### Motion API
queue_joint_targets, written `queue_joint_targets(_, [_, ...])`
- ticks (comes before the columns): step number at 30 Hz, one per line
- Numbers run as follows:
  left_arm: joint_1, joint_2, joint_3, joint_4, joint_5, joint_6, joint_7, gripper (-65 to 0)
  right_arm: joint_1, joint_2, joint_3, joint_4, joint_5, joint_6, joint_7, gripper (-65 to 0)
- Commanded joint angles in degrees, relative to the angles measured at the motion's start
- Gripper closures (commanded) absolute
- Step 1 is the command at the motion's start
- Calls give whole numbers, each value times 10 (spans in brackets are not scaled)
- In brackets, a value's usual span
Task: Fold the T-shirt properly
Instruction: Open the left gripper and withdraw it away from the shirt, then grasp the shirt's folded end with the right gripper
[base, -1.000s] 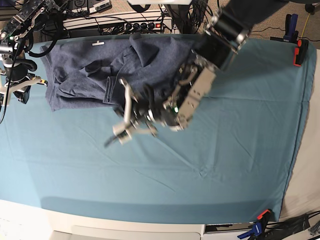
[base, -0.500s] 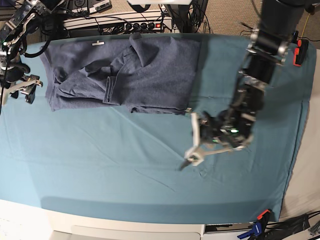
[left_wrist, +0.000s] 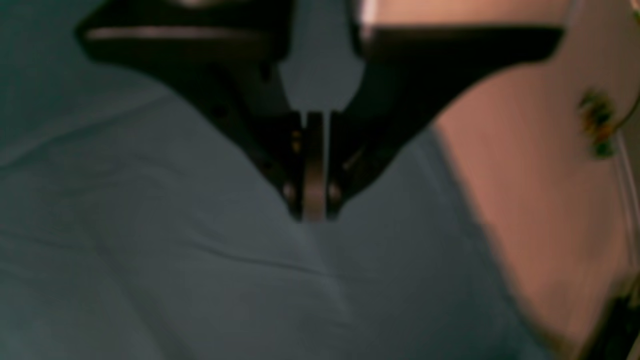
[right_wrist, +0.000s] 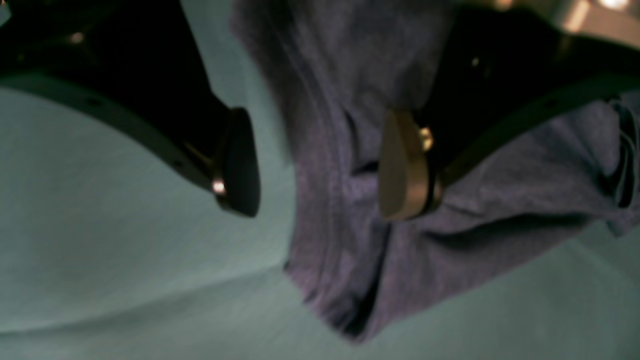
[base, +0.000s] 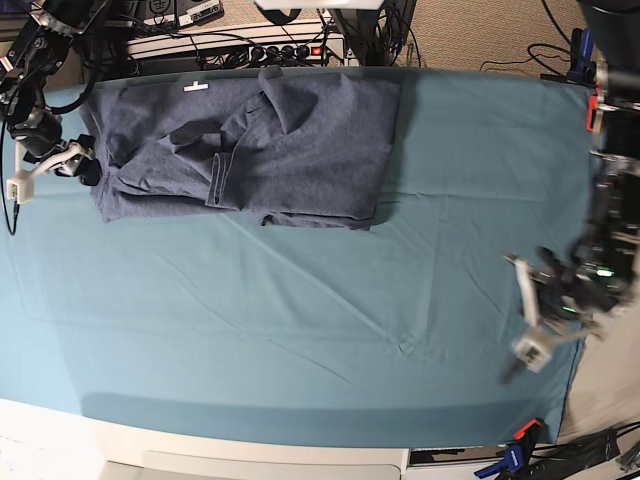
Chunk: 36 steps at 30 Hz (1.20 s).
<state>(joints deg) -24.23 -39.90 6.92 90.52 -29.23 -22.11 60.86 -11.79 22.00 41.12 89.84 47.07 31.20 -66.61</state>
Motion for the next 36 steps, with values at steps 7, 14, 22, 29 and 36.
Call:
queue_joint_targets(7, [-7,-62,-119,10,-59,-19,-3,0,-21,13,4,1,11,3,10,-387])
queue_joint_targets(14, [64,-72,-193,10,-123,-50,8,0,-20,2,4,-73,42,21,14,-387])
queue_joint_targets(22, [110,-71,-207,10,-131,-63,9,0,-4,-9,4,-161,133,54,-23,-387])
queue_joint_targets(29, [109,-71,-207,11,-130,-63,8,0,-5,-11,4,-161,166,61,-61,-386])
queue_joint_targets(36, [109,-71,-207,11,-130,-63,7,0,-5,-11,3,-161,193,68,-79,-386])
